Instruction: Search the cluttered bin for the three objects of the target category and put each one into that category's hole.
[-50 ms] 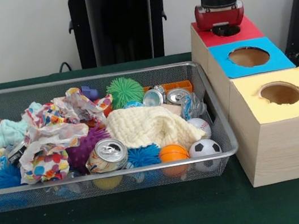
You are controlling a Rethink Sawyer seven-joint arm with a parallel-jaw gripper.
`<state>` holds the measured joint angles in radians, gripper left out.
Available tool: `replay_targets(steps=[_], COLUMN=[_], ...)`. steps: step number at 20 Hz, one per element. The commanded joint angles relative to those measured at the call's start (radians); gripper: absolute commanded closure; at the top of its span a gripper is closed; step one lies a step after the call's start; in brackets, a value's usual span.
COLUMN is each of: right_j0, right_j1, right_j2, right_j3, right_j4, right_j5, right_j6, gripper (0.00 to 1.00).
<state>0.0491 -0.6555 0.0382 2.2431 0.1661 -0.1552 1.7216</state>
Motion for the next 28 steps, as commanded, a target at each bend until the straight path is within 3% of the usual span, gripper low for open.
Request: replay_targets(steps=[1,10,13,14,20,25,28], right_j0=[-0.058,-0.044,-0.047,-0.050,-0.045,0.043,0.040], right_j1=[0.230,0.202,0.202,0.202,0.196,0.169,0.170], right_j2=[0.070,0.047,0.048,0.051,0.043,-0.035,-0.031], right_j3=[-0.135,-0.151,-0.149,-0.147,-0.140,-0.153,-0.151], right_j4=[-0.045,-0.047,-0.055,-0.059,-0.037,0.015,0.017], right_j5=[-0.066,-0.006,-0.040,-0.055,-0.054,-0.002,0.015], right_j6=[0.156,0.142,0.151,0.157,0.180,0.159,0.163], gripper=[1.00,1.00,1.00,0.00,0.00,0.00,0.00])
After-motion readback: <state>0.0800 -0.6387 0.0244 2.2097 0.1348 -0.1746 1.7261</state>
